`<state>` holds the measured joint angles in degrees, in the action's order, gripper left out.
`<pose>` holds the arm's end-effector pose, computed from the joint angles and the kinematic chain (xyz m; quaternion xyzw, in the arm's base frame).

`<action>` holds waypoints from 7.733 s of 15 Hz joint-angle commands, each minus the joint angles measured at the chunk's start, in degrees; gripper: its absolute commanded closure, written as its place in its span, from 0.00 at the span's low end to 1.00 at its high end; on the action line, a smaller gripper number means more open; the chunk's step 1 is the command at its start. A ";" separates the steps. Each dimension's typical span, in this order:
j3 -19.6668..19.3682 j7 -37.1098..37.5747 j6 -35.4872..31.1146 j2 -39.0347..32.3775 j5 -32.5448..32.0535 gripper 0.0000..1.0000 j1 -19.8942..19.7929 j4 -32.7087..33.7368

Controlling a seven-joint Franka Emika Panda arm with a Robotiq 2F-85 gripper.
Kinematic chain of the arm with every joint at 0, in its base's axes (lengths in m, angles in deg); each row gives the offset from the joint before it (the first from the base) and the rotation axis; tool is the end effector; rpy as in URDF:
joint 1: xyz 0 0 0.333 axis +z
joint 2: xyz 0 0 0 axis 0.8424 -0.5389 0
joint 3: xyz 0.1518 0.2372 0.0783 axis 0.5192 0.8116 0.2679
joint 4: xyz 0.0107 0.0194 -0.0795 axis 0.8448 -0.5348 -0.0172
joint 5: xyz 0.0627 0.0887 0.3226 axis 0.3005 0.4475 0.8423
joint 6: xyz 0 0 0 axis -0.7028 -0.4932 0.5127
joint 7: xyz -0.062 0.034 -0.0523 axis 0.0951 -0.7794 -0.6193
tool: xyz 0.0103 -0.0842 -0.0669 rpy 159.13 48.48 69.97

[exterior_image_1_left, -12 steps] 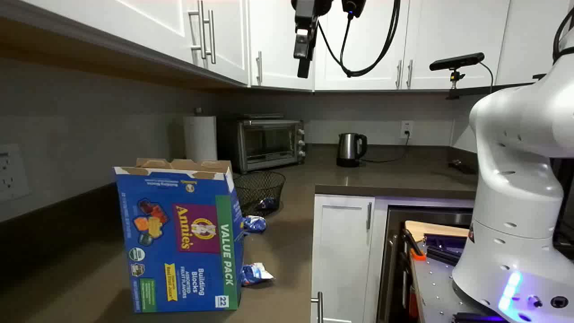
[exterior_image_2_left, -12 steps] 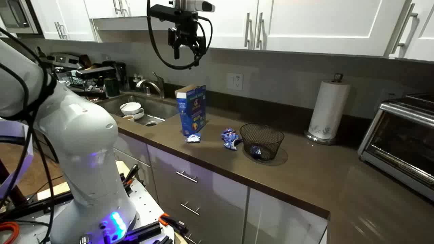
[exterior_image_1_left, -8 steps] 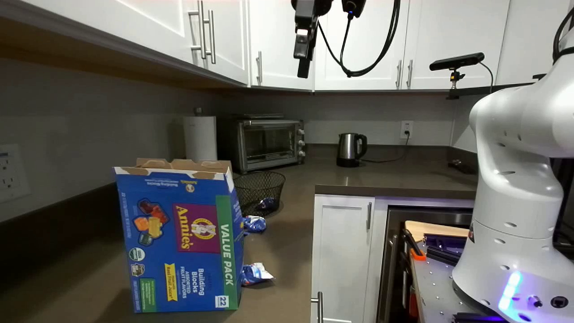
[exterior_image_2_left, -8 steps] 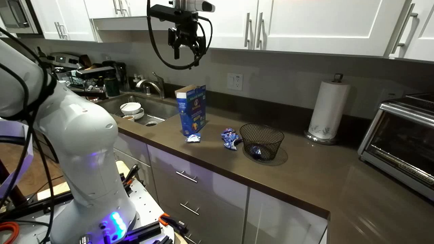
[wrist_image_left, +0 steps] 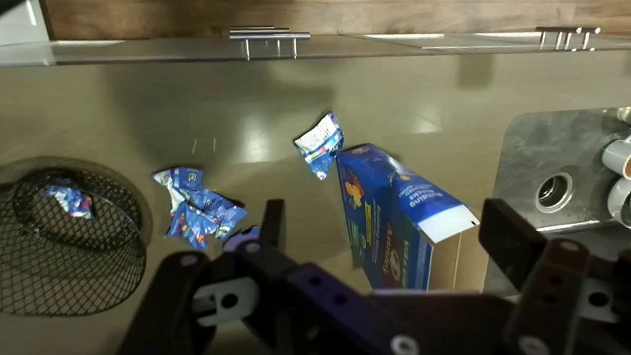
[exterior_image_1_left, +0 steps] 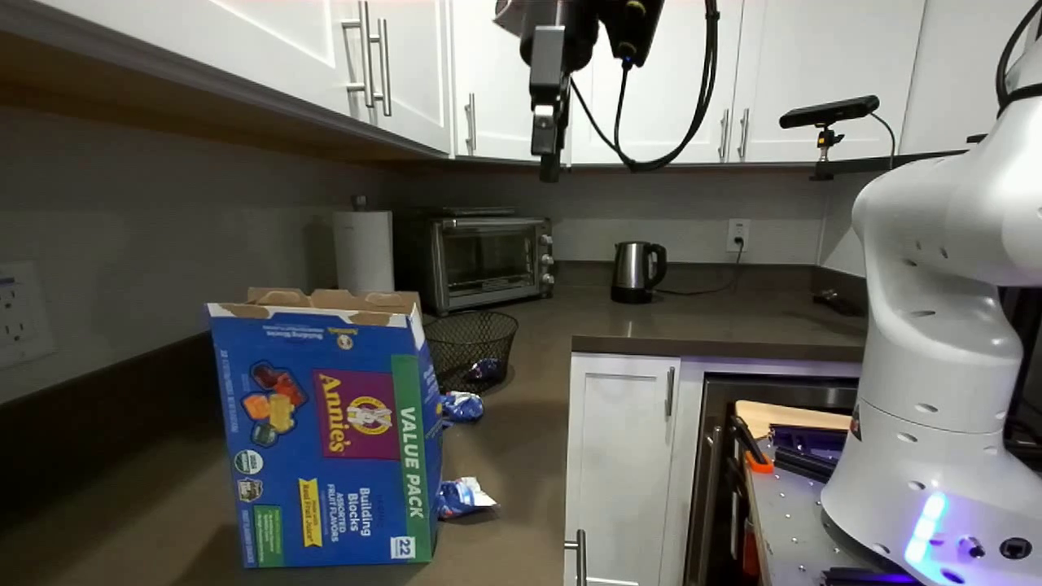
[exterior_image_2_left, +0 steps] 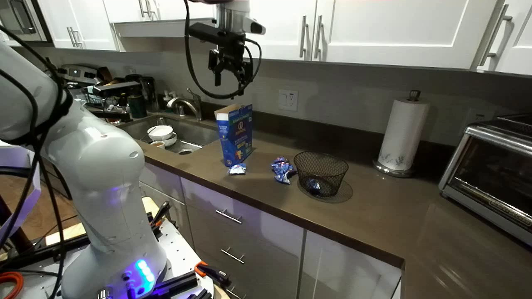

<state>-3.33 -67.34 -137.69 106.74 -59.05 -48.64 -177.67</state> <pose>0.3414 0.0524 0.5230 -0.9879 -0.1133 -0.0146 0.1046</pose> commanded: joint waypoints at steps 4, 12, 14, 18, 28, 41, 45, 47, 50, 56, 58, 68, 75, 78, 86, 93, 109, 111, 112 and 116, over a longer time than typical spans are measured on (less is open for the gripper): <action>1.18 -5.79 -10.82 -13.50 5.67 0.00 1.22 -4.18; 6.07 -11.79 -21.55 -28.81 4.84 0.00 2.02 -5.14; 7.47 -12.81 -25.18 -32.42 4.86 0.00 1.95 -4.86; 10.04 -13.40 -33.86 -38.26 3.82 0.00 1.63 -4.82; 11.26 -9.12 -44.71 -46.14 -10.69 0.12 0.98 -4.27; 10.48 -9.82 -44.19 -45.85 -14.44 0.95 -1.20 -2.60; 10.07 -8.42 -42.14 -43.50 -14.99 1.00 -1.41 -3.59; 10.03 -8.01 -40.89 -41.84 -15.13 0.96 -1.36 -3.97; 10.34 -7.70 -37.81 -38.25 -15.17 0.96 -0.97 -4.06; 10.84 -8.05 -28.10 -29.72 -15.77 0.96 -0.44 -2.48; 10.73 -9.73 -26.72 -29.15 -13.52 0.70 -0.10 -2.16; 11.00 -11.48 -32.36 -37.96 -9.74 0.06 0.19 -2.11; 10.42 -10.17 -37.23 -44.07 -15.13 0.00 -0.54 -1.28; 10.39 -10.52 -38.40 -45.73 -15.64 0.00 -0.86 -0.79; 10.45 -10.78 -38.33 -47.39 -15.51 0.67 -1.57 0.89; 10.97 -11.71 -35.91 -46.22 -14.20 0.85 -1.98 1.12; 11.97 -17.22 -22.38 -40.38 -7.61 0.37 -1.36 3.78; 12.35 -17.49 -22.93 -41.88 -6.64 0.23 -1.44 3.82; 12.49 -17.24 -23.35 -42.55 -6.79 0.16 -1.42 3.70; 12.28 -14.69 -25.72 -45.87 -9.91 0.00 -1.15 3.41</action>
<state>8.80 -82.70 -160.95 63.08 -67.42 -49.62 -174.11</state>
